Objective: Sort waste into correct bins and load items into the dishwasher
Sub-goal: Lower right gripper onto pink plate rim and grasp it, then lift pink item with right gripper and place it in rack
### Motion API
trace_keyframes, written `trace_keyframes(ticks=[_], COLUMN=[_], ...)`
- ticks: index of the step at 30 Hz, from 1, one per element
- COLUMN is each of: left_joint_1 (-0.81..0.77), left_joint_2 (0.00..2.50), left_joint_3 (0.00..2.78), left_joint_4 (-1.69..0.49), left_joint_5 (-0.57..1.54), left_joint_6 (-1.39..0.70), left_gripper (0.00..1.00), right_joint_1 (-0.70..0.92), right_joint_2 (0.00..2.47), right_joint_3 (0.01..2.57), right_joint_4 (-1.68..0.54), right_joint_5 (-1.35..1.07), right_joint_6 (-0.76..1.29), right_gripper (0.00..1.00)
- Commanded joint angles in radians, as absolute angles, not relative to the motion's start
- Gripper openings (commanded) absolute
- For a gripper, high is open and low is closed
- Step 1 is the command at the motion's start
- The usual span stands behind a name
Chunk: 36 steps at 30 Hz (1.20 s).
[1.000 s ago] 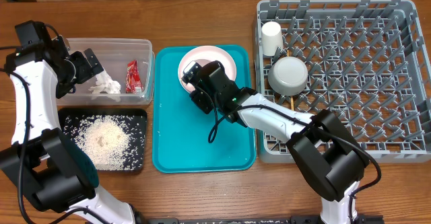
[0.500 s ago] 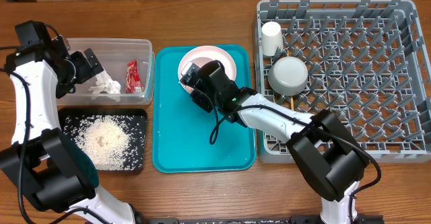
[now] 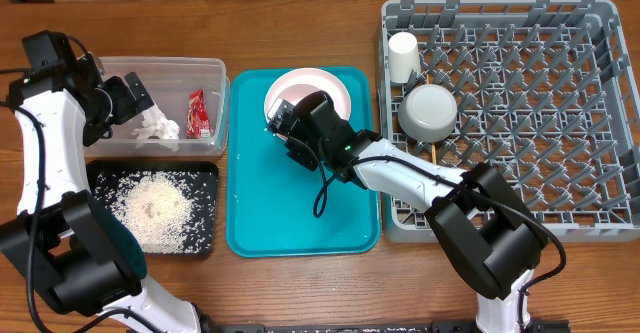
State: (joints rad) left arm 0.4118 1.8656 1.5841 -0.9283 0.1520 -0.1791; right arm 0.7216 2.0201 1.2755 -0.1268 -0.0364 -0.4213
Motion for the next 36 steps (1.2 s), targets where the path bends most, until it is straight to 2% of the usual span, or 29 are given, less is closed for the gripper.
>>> trace_keyframes(ticks=[1,4,9,14,25,28,36], left_joint_1=[0.399,0.399,0.399,0.399,0.399,0.399,0.399], left_joint_2=[1.832,1.832,1.832,1.832,1.832,1.832,1.832], left_joint_3=[1.6,1.6,1.6,1.6,1.6,1.6,1.6], left_joint_4=[-0.93,-0.93,-0.93,-0.93,-0.93,-0.93,-0.93], left_joint_5=[0.146,0.146,0.146,0.146,0.146,0.146,0.146], left_joint_6=[-0.16,-0.16,-0.16,-0.16,-0.16,-0.16,-0.16], left_gripper=[1.0,1.0,1.0,1.0,1.0,1.0,1.0], right_joint_1=[0.725,0.725,0.725,0.725,0.725,0.725,0.724], right_joint_2=[2.024,2.024,2.024,2.024,2.021,2.007,1.878], right_joint_3=[1.295,1.295,1.295,1.295,1.296,1.298,1.311], right_joint_4=[-0.125,-0.133,-0.152,-0.151,-0.109,-0.079,-0.082], right_joint_5=[-0.076,-0.068,-0.068,-0.043,-0.02,-0.02,-0.031], right_joint_6=[-0.428,-0.428,-0.428,-0.428,-0.427,-0.415,-0.287], right_gripper=[0.28,0.23,0.21,0.15,0.1,0.04,0.04])
